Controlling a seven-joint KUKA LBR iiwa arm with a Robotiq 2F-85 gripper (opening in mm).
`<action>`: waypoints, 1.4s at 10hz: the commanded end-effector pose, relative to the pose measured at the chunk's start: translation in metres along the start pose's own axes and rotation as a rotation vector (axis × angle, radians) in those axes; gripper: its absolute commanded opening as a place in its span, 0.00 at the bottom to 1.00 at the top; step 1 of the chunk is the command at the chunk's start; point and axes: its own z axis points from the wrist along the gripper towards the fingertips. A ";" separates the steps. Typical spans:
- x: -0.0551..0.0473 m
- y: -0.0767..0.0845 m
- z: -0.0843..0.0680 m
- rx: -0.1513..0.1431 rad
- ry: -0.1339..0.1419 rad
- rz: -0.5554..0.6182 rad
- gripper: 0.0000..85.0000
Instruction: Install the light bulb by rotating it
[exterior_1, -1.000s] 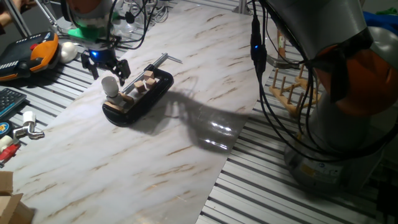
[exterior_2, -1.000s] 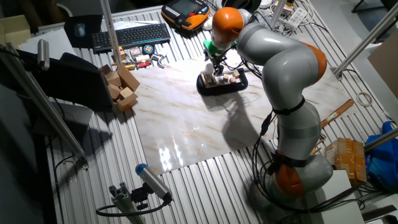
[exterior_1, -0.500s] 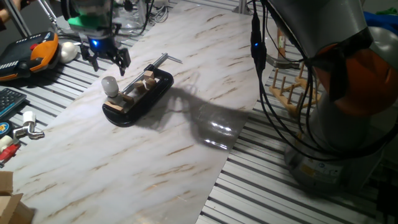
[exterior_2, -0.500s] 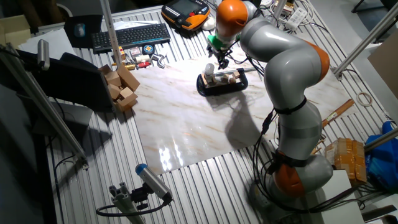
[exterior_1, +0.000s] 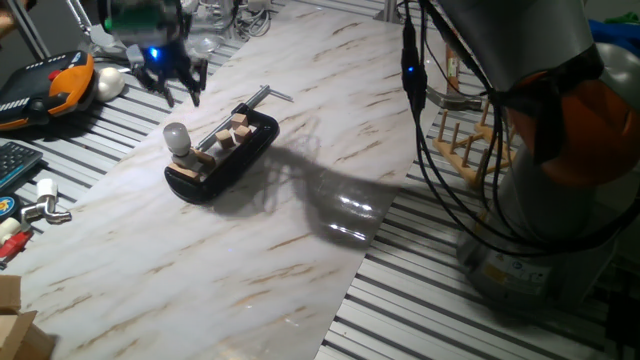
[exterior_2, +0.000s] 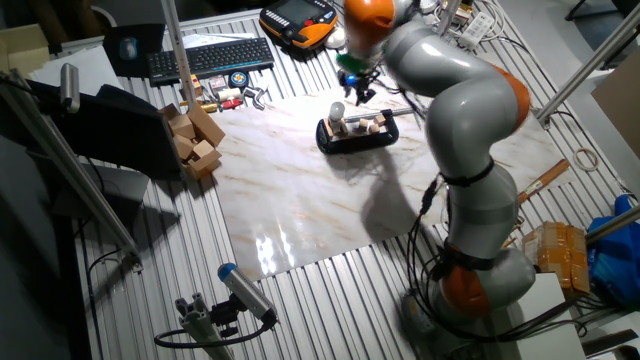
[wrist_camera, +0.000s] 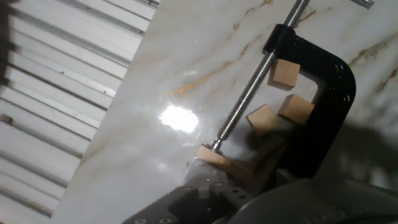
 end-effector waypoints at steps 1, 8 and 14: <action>0.003 -0.003 -0.003 -0.052 0.019 -0.802 0.00; 0.026 -0.016 -0.015 -0.056 0.030 -1.081 0.00; 0.038 -0.022 -0.018 -0.048 0.026 -1.292 0.00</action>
